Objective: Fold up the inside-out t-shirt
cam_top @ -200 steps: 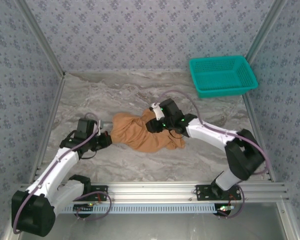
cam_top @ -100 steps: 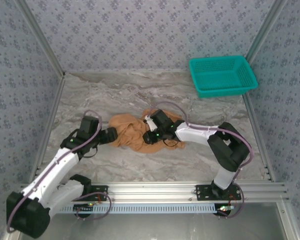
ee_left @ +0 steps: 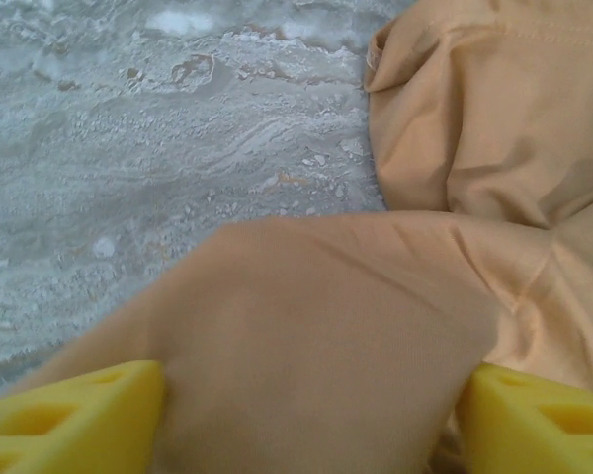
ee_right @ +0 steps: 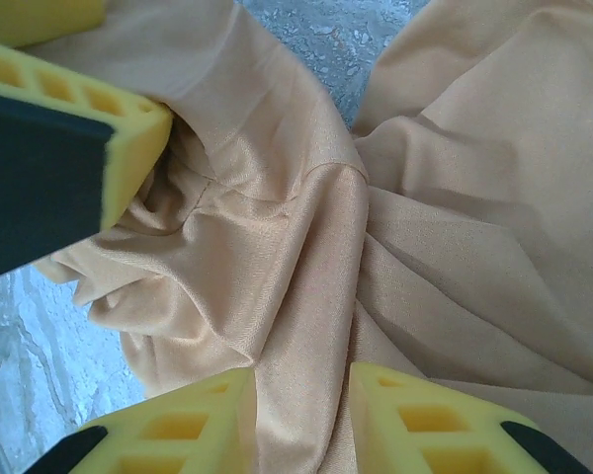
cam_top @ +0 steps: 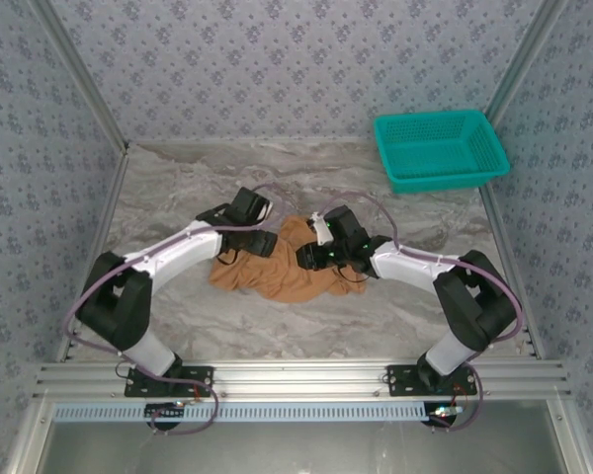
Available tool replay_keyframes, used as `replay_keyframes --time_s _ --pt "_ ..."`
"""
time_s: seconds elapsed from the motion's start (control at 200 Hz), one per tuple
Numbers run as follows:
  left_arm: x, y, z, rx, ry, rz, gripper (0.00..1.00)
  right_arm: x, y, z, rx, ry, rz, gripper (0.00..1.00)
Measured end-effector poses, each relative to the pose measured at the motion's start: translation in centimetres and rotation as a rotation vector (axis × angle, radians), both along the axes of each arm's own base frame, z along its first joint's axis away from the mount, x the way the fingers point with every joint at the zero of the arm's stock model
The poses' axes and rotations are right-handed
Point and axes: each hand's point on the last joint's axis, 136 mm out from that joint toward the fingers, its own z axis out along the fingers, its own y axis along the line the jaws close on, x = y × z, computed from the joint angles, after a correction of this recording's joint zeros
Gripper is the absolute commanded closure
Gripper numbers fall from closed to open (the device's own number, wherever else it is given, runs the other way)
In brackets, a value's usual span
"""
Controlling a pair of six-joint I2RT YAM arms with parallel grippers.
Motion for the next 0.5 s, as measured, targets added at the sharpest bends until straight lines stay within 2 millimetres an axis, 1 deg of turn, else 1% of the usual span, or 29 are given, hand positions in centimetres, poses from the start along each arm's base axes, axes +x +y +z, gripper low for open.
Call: replay_keyframes --time_s 0.07,0.195,0.265,0.315,0.38,0.42,0.46,0.5 --pt "0.5 -0.2 -0.4 0.027 0.012 -0.019 0.56 0.0 -0.2 0.0 0.007 0.005 -0.003 0.68" --pt "1.1 -0.7 -0.5 0.044 0.029 -0.033 0.88 0.2 -0.8 0.3 0.013 0.001 -0.017 0.66" --pt "1.0 -1.1 -0.2 0.032 0.038 -0.045 1.00 0.4 -1.3 1.0 0.018 -0.014 -0.026 0.64" --pt "0.9 -1.5 0.2 0.009 0.045 -0.058 1.00 0.6 -1.6 1.8 0.022 -0.039 -0.030 0.63" --pt "0.5 -2.3 1.3 -0.056 0.049 -0.067 1.00 0.9 -2.1 3.2 0.032 -0.086 -0.036 0.59" --pt "0.1 -2.8 2.5 -0.111 0.047 -0.074 1.00 1.0 -2.3 4.1 0.039 -0.118 -0.034 0.56" --pt "-0.4 -3.4 4.2 -0.182 0.038 -0.081 1.00 1.0 -2.4 5.0 0.049 -0.150 -0.032 0.53" --pt "-0.8 -4.0 6.6 -0.269 0.017 -0.088 1.00 1.0 -2.4 6.1 0.065 -0.189 -0.024 0.49"
